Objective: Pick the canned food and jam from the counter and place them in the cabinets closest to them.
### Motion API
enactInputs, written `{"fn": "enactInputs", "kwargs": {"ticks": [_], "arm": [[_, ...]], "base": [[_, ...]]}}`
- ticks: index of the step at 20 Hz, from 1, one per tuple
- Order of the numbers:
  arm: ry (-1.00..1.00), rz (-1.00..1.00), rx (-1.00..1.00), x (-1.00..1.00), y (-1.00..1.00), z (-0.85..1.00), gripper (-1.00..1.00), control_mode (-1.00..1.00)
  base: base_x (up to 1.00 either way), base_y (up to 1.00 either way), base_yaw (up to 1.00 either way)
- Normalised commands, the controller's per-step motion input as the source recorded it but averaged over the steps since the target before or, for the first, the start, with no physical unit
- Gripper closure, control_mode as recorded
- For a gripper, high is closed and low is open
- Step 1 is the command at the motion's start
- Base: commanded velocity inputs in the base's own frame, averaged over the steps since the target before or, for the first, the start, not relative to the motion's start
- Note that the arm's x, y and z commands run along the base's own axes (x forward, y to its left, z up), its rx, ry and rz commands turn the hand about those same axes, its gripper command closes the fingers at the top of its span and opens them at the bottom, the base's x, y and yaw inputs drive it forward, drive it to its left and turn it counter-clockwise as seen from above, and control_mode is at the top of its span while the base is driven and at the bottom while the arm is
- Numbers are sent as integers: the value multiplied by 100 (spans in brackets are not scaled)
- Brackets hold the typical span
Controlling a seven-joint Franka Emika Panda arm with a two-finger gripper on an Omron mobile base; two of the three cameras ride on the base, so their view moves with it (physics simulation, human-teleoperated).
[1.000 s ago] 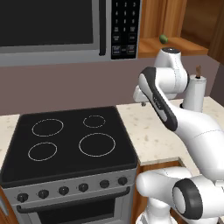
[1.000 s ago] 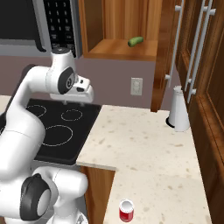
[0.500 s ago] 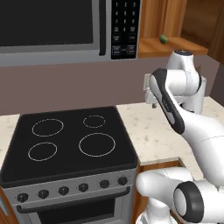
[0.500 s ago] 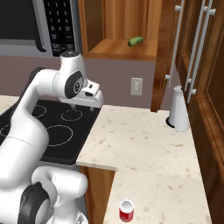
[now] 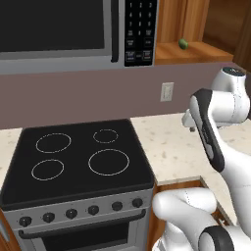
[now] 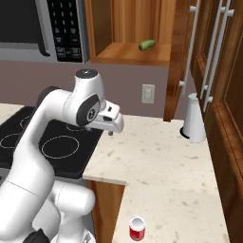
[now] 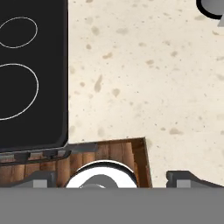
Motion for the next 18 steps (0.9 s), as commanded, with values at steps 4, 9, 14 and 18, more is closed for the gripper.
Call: {"fn": "enactInputs", "kwargs": {"ticks": [4,9,14,18], "arm": [[-6,-1,0,-55,-46,-25,-100,-100],[0,-8,0,-27,-49,-24,-100,-100],[3,-20,0,-6,-59,-21,-100,-100],[5,-25,1,-2,-68,-18,-100,-100]], "base": [[0,0,0],[0,0,0],[0,0,0],[0,0,0]]}}
